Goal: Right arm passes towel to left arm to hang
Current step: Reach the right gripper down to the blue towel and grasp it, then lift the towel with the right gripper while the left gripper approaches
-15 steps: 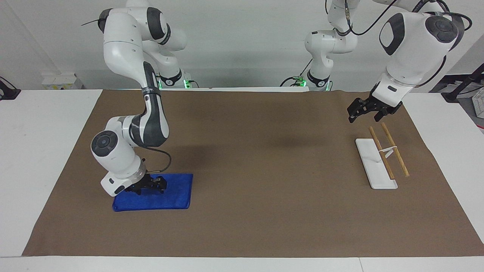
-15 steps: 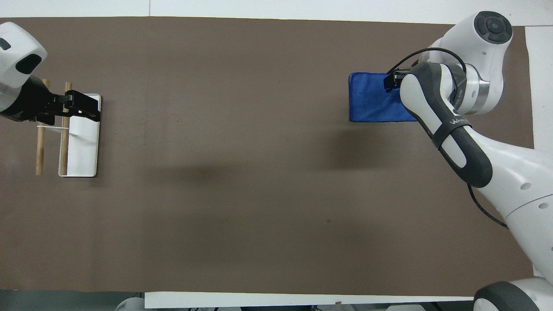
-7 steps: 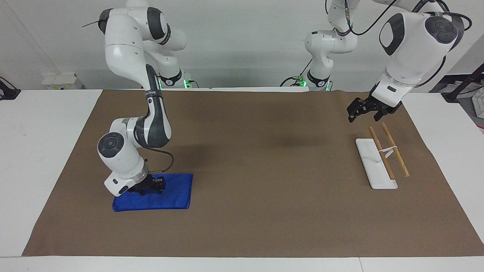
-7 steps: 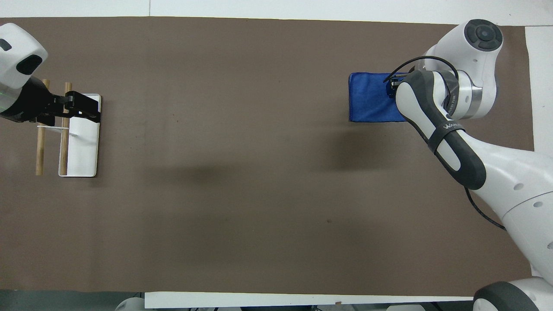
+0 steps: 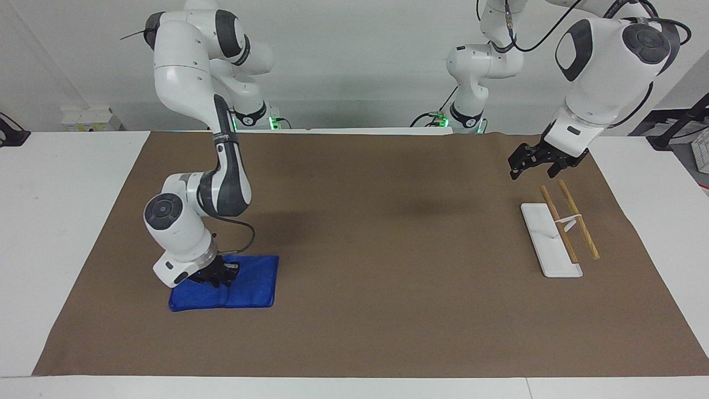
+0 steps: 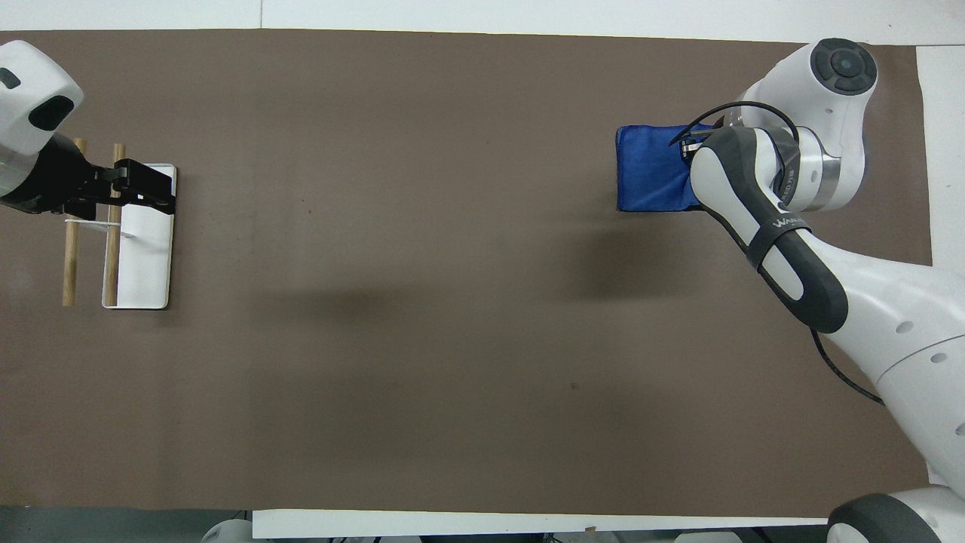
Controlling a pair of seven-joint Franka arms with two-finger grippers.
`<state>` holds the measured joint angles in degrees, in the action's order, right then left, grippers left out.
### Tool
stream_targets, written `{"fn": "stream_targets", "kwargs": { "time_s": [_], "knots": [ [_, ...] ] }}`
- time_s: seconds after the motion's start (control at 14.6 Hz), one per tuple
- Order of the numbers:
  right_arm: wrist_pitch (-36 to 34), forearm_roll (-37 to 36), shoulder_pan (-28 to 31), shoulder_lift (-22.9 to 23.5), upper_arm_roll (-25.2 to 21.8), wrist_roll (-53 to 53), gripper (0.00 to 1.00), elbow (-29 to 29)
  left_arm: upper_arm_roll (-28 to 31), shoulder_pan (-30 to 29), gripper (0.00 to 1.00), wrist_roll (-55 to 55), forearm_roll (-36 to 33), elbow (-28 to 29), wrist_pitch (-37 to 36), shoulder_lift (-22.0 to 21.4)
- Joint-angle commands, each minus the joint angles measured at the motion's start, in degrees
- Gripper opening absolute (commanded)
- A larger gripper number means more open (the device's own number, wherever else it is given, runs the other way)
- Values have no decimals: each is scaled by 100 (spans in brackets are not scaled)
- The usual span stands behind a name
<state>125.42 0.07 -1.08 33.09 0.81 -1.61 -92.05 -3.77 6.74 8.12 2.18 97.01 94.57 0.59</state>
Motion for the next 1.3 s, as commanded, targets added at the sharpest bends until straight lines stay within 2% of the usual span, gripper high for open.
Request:
{"fn": "stream_targets", "kwargs": {
  "time_s": [0.0,0.27,0.48,0.69,0.89,1.03,1.17,1.24],
  "knots": [
    [-708,98,20,40,42,-32,0,423,-45,-33,99,67,-43,-33,-88,2],
    [-2202,1396,20,22,33,291,0,1214,-45,-41,99,67,-43,-42,-88,2],
    [-2776,2625,11,-74,33,1317,0,1541,-53,-41,99,67,-43,-33,-88,2],
    [-2804,4076,-50,-153,42,2259,0,1515,-54,-41,99,145,-25,-33,-18,2],
    [-2725,5324,-252,-233,51,3331,0,1480,-115,-33,99,1547,745,-16,8,-24],
    [-2637,5888,-436,-302,51,3746,0,1401,-369,-33,99,2637,933,19,183,-33],
    [-2147,6599,-673,-574,59,4027,0,998,-467,-33,99,3447,1142,54,368,-33],
    [-1857,6768,-883,-732,51,4072,0,796,-458,-33,99,3860,1588,98,473,-33]
  ]
}}
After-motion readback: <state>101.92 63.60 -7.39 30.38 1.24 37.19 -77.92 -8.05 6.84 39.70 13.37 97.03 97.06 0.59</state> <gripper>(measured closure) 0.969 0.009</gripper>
